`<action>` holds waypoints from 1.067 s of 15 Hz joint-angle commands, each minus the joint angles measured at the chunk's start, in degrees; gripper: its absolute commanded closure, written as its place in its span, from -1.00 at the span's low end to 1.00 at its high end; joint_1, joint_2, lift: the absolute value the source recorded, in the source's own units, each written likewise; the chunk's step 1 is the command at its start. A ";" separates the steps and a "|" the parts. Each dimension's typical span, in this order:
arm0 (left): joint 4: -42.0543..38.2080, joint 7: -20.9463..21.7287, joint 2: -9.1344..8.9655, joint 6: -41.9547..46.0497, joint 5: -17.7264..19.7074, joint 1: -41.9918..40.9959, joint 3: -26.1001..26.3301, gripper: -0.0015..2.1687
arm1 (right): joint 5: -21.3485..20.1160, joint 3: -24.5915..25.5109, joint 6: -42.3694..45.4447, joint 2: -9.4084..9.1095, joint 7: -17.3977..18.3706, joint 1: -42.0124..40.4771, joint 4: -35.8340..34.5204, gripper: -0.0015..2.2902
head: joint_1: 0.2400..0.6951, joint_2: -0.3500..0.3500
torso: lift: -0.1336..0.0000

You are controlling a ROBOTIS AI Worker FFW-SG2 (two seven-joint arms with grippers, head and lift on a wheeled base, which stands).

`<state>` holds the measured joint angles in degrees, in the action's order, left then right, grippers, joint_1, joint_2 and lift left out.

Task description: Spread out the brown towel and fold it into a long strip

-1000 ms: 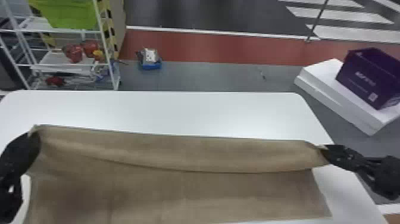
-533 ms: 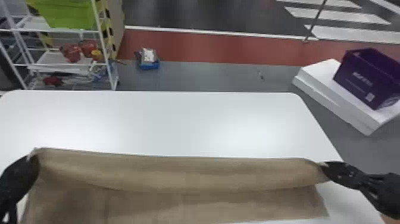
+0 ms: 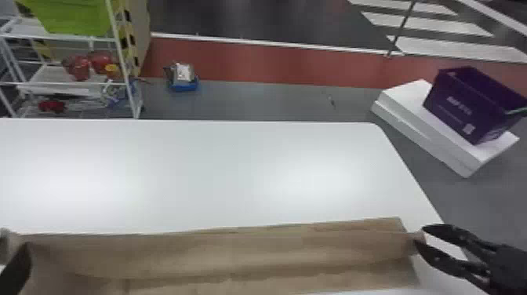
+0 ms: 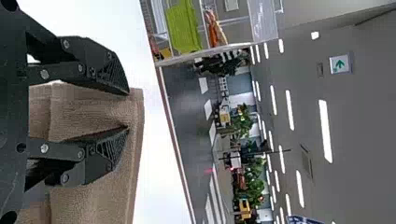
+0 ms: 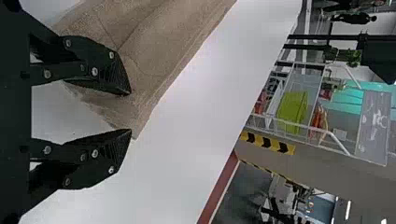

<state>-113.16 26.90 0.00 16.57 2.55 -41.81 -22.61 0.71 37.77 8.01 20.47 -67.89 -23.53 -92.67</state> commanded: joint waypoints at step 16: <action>-10.59 2.63 -0.15 -39.21 7.91 -1.52 -11.41 -0.48 | 19.06 15.05 -17.81 -1.31 -2.16 -5.47 -1.99 -0.78 | 1.00 -0.69 | -0.84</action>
<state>-119.76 29.00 0.00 -13.08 9.85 -43.42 -33.45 19.45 52.43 -2.51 19.85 -70.18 -30.23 -92.49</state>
